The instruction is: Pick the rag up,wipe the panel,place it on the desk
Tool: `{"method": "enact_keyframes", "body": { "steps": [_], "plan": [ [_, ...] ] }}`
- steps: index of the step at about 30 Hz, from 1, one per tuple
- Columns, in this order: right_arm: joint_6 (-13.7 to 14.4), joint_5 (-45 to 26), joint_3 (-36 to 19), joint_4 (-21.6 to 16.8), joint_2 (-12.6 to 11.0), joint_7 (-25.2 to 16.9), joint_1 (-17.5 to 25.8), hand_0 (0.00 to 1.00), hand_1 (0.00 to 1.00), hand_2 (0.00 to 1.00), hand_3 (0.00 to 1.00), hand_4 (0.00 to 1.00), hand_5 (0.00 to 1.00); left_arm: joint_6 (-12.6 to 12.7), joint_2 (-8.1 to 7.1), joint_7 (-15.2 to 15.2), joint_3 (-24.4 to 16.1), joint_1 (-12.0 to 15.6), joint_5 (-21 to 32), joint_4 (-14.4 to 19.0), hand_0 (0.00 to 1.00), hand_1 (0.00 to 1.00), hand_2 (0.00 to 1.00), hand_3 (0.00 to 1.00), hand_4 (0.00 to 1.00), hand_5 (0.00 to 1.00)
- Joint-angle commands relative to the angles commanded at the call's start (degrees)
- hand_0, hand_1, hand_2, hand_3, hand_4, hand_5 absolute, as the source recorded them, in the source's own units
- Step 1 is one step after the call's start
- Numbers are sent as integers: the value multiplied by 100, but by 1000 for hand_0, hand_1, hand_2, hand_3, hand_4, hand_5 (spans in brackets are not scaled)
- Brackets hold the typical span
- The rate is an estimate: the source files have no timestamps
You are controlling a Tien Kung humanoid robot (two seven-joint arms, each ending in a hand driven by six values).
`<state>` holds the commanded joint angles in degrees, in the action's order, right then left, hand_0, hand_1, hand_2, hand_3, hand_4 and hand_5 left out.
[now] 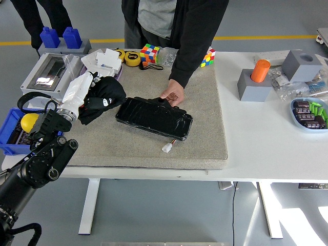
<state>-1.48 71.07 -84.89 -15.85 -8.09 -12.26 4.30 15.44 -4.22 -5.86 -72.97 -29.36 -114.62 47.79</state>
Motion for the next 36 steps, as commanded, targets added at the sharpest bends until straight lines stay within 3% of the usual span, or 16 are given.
{"method": "enact_keyframes", "body": {
  "steps": [6,7,12,13,18,19,24,25,30,31,36],
  "plan": [
    [-2,6,-4,-3,8,1,-4,599,576,515,524,971,402,7,-26,-25,-321,176,41,-24,214,243,342,545,699,2],
    [-2,8,-13,-2,13,2,-4,599,577,514,524,971,401,-1,-33,-32,-353,208,49,-51,240,342,411,557,692,2],
    [-2,21,-41,0,21,4,2,599,577,514,524,971,401,-52,-44,-40,-419,339,144,-150,240,342,411,557,692,2],
    [-3,20,-40,-1,21,3,3,600,577,515,525,973,401,-63,-40,-41,-433,359,158,-165,316,486,524,575,723,2],
    [-4,12,-27,-8,17,2,-6,600,577,515,525,973,401,-193,-27,22,-465,420,212,-225,316,486,524,575,723,2],
    [-4,9,-23,-10,17,2,-8,600,576,515,524,972,401,-212,-24,33,-470,428,218,-227,587,705,723,686,878,99],
    [-5,6,-9,-13,17,3,-11,600,576,515,524,972,401,-328,-12,200,-487,437,182,-240,587,705,723,686,878,99],
    [-5,9,-15,-11,20,4,-10,599,577,515,524,972,402,-340,-11,225,-492,439,170,-240,881,943,962,955,998,304],
    [-4,11,-30,-13,22,3,-2,599,577,515,524,972,402,-431,-15,323,-607,494,110,-116,881,943,962,955,998,304],
    [-4,13,-34,-13,21,2,0,600,577,515,524,973,403,-483,-18,349,-647,508,137,-66,998,998,998,998,998,710],
    [-6,18,-33,-10,23,2,-2,600,577,515,524,973,403,-836,-27,258,-896,648,727,319,998,998,998,998,998,710]
  ]
}}
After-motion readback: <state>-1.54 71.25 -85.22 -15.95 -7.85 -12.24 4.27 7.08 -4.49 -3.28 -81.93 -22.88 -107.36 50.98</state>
